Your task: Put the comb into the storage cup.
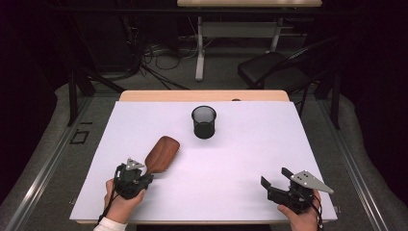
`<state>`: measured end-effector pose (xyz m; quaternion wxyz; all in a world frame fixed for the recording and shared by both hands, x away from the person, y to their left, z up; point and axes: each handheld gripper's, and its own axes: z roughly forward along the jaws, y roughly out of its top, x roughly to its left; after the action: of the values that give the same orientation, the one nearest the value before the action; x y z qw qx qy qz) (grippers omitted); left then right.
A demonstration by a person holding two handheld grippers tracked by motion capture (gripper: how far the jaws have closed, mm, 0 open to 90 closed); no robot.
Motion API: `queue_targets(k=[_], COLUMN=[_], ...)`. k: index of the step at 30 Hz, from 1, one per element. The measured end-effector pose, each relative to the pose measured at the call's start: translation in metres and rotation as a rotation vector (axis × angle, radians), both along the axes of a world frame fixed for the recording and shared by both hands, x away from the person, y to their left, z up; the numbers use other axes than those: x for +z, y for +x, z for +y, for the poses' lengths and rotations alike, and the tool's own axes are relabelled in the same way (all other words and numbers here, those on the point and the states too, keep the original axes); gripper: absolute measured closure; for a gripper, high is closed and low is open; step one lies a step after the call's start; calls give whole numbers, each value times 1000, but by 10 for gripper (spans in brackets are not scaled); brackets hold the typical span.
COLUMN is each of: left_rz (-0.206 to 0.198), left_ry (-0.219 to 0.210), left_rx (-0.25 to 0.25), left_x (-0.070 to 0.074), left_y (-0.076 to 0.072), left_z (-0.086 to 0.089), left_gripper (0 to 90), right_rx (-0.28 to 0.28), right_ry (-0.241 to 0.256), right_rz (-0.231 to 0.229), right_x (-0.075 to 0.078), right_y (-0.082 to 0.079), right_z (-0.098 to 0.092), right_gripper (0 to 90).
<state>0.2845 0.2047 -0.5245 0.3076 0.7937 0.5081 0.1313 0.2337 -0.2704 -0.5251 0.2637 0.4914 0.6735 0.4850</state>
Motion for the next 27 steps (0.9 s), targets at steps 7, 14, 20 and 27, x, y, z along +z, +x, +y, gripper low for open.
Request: queue_targets(k=[7, 14, 20, 27], left_rz=[-2, -21, -18, -13], left_ry=[-28, -42, -48, -63], left_rx=[12, 28, 33, 41], left_x=[4, 7, 7, 8], left_y=[-1, -1, 0, 2], left_z=[7, 12, 15, 20], left_gripper=[724, 634, 560, 461], right_rx=[-6, -8, -8, -10], right_ry=[8, 13, 16, 19], right_rz=[0, 6, 4, 5], right_x=[-1, -1, -1, -1], right_y=[1, 1, 1, 1], right_z=[-1, -1, -1, -2], right_gripper=[155, 155, 155, 155])
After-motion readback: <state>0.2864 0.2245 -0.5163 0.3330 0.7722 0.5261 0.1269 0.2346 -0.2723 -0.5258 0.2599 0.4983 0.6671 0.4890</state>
